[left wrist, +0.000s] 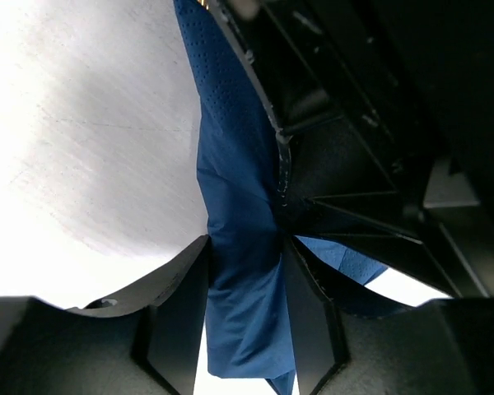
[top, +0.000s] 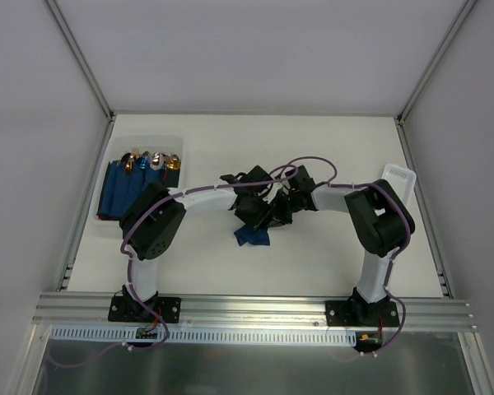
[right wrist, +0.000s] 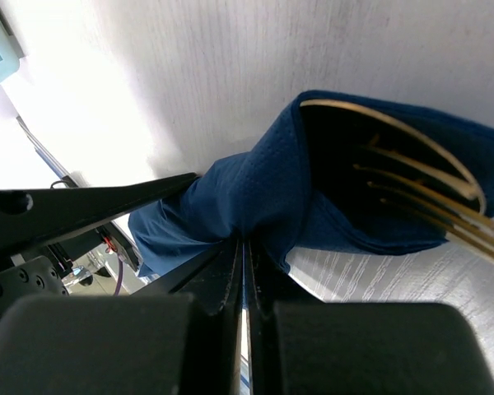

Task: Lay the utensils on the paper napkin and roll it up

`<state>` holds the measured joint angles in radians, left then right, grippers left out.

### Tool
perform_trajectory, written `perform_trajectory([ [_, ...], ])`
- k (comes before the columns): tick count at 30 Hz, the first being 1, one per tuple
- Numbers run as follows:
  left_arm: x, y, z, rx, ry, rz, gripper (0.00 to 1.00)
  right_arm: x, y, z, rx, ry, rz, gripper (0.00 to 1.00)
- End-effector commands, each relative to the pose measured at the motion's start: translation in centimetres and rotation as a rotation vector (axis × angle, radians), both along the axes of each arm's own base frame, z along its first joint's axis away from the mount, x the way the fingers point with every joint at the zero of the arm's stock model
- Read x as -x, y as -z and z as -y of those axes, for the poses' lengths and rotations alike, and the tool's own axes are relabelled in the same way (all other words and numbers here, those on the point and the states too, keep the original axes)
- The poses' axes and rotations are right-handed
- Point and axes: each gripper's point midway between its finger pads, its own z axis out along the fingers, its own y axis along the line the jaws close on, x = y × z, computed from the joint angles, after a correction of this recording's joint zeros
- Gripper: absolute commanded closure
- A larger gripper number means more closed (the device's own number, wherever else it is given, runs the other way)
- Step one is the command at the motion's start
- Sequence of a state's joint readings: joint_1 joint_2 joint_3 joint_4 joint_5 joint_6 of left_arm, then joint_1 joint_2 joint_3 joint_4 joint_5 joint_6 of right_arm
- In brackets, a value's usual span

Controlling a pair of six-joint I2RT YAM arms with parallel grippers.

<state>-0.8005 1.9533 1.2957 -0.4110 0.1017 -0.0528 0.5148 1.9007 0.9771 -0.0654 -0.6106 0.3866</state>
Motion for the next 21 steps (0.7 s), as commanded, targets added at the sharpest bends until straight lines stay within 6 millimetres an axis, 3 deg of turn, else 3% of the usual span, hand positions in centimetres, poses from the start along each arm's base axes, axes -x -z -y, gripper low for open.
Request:
perform_trajectory([
  [1, 2.7, 7.6, -5.7, -0.304, -0.045, -0.074, 0.61, 4.7, 7.4, 7.3, 0.388, 0.014, -0.131, 1.00],
  [7, 4.2, 9.8, -6.3, -0.347, -0.052, -0.153, 0.65, 4.5, 7.4, 7.3, 0.387, 0.021, -0.129, 1.00],
  [15, 6.2, 11.3, -5.4, -0.322, -0.051, -0.281, 1.00, 3.9, 6.7, 7.6, 0.376, 0.037, -0.110, 1.00],
  [21, 6.5, 11.2, -5.1, -0.290, -0.067, -0.321, 1.00, 2.8, 5.2, 7.7, 0.353, 0.058, -0.058, 0.99],
])
